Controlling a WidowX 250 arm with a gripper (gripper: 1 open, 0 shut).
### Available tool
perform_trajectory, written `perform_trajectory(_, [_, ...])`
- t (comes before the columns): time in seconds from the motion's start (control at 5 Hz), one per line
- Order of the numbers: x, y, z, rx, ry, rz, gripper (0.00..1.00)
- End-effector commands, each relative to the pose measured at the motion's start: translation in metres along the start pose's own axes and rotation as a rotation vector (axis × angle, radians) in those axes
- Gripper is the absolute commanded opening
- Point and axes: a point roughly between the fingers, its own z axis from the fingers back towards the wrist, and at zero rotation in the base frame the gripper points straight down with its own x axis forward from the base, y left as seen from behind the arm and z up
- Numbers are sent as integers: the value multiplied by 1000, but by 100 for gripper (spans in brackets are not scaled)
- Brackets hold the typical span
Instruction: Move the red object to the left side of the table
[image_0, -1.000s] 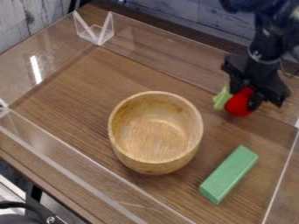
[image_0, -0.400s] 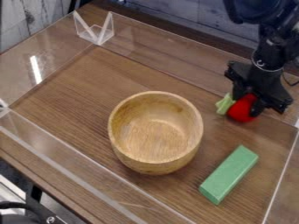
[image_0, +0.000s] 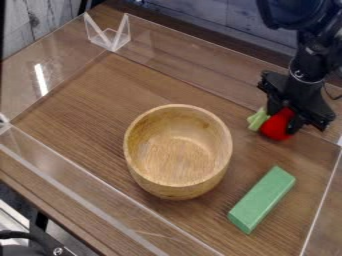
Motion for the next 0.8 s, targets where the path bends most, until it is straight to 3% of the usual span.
perform_trajectory(0.0, [4, 0, 5, -5, -37, 0, 0])
perform_trajectory(0.4, [3, 6, 13, -1, -54, 3, 0])
perform_trajectory(0.6, [2, 12, 24, 6, -72, 7, 0])
